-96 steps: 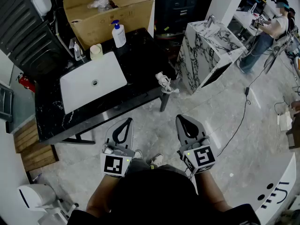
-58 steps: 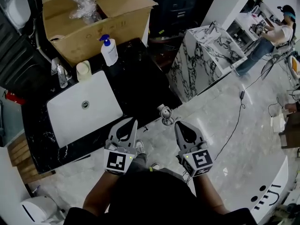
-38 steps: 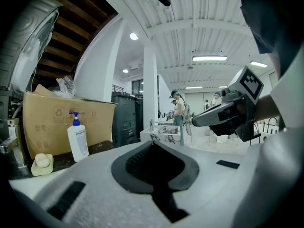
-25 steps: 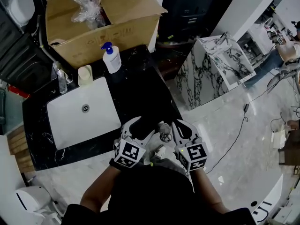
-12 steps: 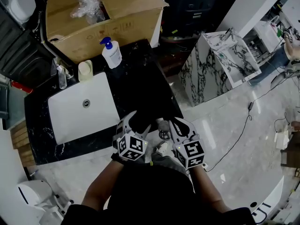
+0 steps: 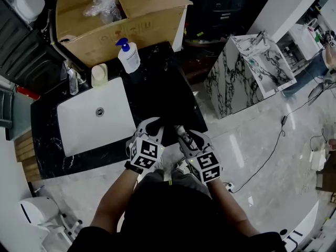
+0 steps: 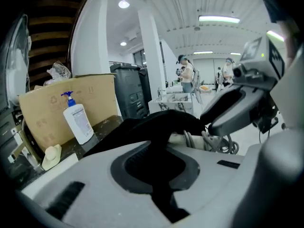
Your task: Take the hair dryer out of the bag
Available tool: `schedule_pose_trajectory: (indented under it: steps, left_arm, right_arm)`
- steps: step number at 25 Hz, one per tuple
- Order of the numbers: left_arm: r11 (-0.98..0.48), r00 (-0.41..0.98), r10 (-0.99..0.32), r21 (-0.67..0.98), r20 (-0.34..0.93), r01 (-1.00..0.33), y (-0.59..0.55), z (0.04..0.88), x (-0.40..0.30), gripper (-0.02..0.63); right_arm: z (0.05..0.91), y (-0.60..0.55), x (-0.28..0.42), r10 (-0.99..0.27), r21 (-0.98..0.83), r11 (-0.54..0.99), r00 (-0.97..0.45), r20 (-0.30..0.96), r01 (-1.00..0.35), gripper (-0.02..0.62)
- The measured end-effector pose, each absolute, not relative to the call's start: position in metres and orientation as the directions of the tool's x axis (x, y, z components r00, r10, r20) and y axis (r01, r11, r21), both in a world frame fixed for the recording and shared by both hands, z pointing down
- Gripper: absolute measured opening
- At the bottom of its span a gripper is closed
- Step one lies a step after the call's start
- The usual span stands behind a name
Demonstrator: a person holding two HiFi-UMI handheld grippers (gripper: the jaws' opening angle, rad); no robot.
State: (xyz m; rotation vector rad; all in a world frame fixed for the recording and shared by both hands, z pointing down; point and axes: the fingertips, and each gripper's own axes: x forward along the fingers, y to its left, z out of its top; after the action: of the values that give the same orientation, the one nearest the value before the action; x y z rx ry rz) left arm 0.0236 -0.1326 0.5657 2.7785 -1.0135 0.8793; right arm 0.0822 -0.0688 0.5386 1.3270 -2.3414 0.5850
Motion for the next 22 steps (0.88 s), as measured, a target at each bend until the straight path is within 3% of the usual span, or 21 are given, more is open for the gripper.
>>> schedule_pose_trajectory:
  steps: [10, 22]
  left_arm:
    - [-0.767, 0.692, -0.609, -0.064, 0.389, -0.639, -0.14, 0.5, 0.025, 0.031]
    - [-0.799, 0.737, -0.586, -0.09, 0.336, -0.595, -0.13, 0.482, 0.04, 0.031]
  right_arm:
    - [0.552, -0.091, 0.07, -0.72, -0.088, 0.437, -0.407, 0.561, -0.895, 0.221]
    - [0.55, -0.108, 0.067, -0.712, -0.125, 0.386, -0.381, 0.589, -0.914, 0.224]
